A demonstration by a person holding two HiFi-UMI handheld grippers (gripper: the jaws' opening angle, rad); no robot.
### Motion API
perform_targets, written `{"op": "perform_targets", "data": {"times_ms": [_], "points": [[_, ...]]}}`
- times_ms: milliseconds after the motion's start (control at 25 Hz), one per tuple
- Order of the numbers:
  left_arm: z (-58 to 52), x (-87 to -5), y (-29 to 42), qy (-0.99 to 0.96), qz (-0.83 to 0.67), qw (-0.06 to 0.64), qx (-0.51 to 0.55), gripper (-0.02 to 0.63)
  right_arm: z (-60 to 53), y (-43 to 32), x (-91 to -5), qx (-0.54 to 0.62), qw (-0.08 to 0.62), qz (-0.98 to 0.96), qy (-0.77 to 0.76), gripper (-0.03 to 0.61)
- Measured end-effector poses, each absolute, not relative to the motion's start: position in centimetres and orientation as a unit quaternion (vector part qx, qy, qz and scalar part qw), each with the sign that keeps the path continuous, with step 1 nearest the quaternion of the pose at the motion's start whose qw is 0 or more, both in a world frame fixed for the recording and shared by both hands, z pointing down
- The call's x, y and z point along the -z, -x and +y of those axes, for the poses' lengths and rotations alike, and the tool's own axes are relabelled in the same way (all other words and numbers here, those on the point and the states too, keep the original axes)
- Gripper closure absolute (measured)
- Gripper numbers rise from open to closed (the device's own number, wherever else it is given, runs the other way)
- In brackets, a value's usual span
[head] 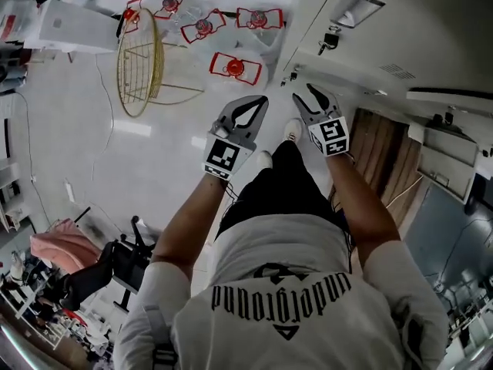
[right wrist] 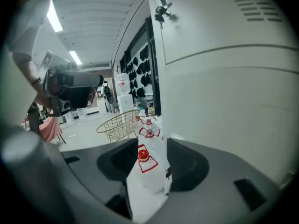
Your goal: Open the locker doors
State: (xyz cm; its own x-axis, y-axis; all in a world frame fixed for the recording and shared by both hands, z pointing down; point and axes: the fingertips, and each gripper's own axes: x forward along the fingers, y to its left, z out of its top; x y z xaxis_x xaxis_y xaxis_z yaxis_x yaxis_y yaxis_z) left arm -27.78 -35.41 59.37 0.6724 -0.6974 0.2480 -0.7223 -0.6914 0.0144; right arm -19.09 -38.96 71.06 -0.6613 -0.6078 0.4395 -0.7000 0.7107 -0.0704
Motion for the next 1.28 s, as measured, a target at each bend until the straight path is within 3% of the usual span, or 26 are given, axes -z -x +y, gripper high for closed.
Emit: {"op": "perform_targets", "data": {"times_ms": [480,1000,1280], "points": [[-40.3,-66.1,27.0,-0.902,-0.400,0.094,-0.130,0.606,-44.4,21.1,-78.8,-0.133,0.212,-0.887,-0.387,0.376],[-41.0,-67.6,28.1,-0.896,-0.412,0.103,-0.132,0.606,-46.3,21.5,-80.1,-0.127,0.187,-0.867,-0.445,0.403],[-40.2,-67.3,28.2,-0.896,-0.413,0.098,-0.133,0.606,-46.1,21.8,-80.3,-0.136,0.193,-0.861,-0.450,0.359]]}}
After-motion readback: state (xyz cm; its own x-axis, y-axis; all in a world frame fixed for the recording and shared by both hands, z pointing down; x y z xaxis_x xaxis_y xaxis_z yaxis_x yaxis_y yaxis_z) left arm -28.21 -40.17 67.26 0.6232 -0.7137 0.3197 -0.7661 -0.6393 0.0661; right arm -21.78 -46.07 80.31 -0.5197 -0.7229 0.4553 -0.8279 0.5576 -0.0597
